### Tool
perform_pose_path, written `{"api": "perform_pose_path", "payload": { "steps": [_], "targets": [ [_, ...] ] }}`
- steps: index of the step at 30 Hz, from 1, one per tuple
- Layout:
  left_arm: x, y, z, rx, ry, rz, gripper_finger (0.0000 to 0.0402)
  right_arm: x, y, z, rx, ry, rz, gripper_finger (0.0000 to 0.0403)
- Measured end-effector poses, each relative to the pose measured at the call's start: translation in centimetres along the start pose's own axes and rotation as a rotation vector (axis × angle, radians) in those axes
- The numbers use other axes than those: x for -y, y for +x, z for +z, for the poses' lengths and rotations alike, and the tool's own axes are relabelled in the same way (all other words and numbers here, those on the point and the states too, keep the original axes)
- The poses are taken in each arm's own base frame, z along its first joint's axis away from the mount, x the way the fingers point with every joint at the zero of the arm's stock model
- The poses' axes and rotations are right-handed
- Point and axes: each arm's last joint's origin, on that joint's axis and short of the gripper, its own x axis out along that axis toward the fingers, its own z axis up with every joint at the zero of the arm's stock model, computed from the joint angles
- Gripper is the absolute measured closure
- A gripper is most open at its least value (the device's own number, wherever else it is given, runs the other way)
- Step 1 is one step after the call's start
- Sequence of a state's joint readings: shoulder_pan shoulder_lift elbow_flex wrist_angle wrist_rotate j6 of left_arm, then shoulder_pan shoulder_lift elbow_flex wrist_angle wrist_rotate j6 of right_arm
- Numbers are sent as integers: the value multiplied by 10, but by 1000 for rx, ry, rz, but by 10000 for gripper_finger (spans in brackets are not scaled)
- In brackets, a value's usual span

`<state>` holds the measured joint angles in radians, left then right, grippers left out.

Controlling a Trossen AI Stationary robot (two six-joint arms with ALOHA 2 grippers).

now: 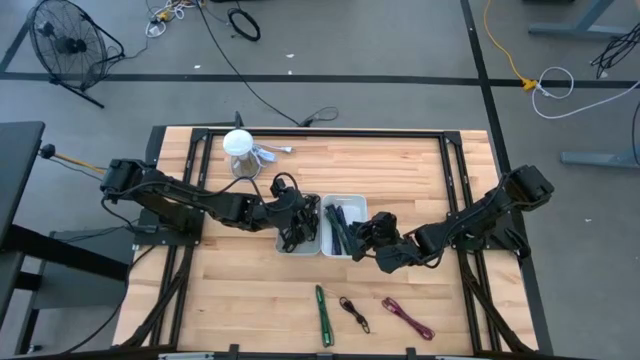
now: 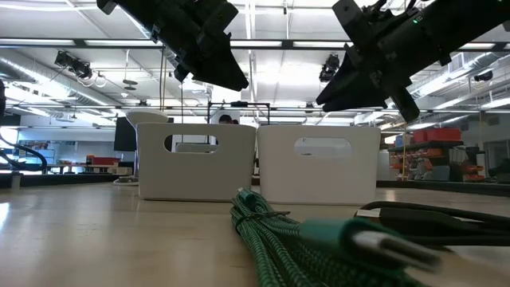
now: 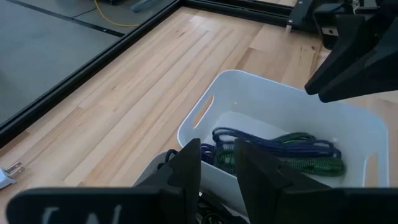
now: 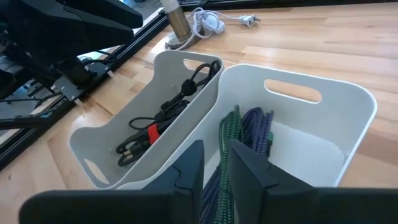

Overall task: Pick & Place USB Port
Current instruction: Put the green charger cable into the white bin

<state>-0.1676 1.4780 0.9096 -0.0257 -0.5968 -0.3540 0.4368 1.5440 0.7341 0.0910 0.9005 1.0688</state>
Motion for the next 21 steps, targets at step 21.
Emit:
{"api": "perform_pose_path", "payload": {
  "steps": [21],
  "targets": [
    [50, -34, -19, -103, 246, -569, 298, 10, 19, 21, -61, -305, 2, 328]
  ]
}}
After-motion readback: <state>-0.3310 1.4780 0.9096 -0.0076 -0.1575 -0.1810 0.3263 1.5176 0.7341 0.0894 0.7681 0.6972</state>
